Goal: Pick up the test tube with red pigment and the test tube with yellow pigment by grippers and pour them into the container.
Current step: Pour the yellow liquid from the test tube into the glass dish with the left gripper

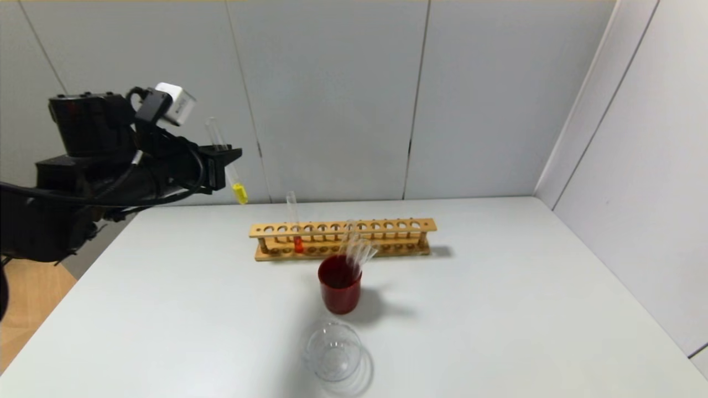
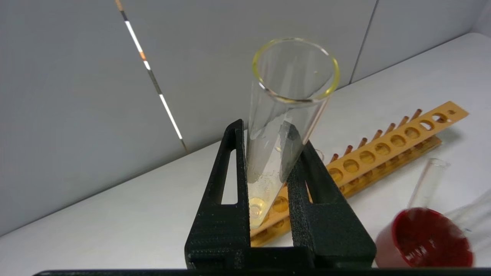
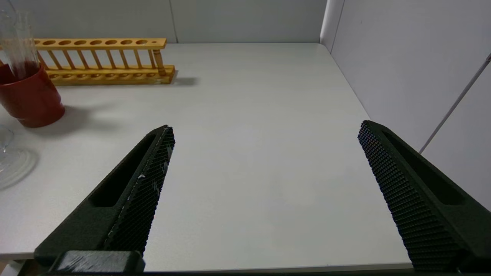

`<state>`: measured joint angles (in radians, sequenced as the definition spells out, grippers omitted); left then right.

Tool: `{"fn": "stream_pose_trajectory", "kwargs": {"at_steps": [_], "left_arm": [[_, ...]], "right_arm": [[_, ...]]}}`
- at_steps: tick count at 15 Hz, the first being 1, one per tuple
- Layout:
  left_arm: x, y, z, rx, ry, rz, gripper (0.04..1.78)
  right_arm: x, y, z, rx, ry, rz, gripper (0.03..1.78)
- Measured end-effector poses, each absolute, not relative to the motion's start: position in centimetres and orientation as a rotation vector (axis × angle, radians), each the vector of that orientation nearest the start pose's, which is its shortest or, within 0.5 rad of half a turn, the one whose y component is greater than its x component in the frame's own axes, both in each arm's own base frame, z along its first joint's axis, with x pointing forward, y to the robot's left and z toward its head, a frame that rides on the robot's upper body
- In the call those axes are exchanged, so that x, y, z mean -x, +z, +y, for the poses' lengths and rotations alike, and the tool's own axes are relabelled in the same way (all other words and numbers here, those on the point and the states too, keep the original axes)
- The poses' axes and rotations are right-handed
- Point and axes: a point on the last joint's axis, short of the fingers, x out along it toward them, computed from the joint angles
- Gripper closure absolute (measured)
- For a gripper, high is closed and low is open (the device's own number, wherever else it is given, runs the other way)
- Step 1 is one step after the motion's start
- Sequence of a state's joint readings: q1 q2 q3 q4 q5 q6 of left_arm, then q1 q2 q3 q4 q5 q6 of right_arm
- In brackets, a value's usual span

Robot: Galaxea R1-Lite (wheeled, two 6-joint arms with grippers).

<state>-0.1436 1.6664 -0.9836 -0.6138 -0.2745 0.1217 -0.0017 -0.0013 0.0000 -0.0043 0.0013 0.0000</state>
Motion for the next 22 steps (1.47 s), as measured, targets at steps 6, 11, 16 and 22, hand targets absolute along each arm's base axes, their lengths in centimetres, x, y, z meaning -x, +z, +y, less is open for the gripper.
{"fn": "stream_pose_trajectory", "kwargs": {"at_steps": [6, 11, 16, 22], "left_arm": [[-19.9, 25.6, -3.6, -0.113, -0.425, 0.141, 1.49], [-13.4, 22.0, -2.6, -0.112, -0.406, 0.266, 1.49], [-11.3, 21.3, -2.4, -0.116, -0.416, 0.265, 1.49], [-12.9, 20.1, -4.0, -0.345, -0.536, 0.331, 1.49]], "right_arm": [[2.3, 7.6, 0.0, 0.000, 0.000, -0.006, 0.06], [2.3, 7.6, 0.0, 0.000, 0.000, -0.006, 0.06], [2.3, 7.6, 0.0, 0.000, 0.000, -0.005, 0.06], [2.3, 7.6, 0.0, 0.000, 0.000, -0.006, 0.06]]}}
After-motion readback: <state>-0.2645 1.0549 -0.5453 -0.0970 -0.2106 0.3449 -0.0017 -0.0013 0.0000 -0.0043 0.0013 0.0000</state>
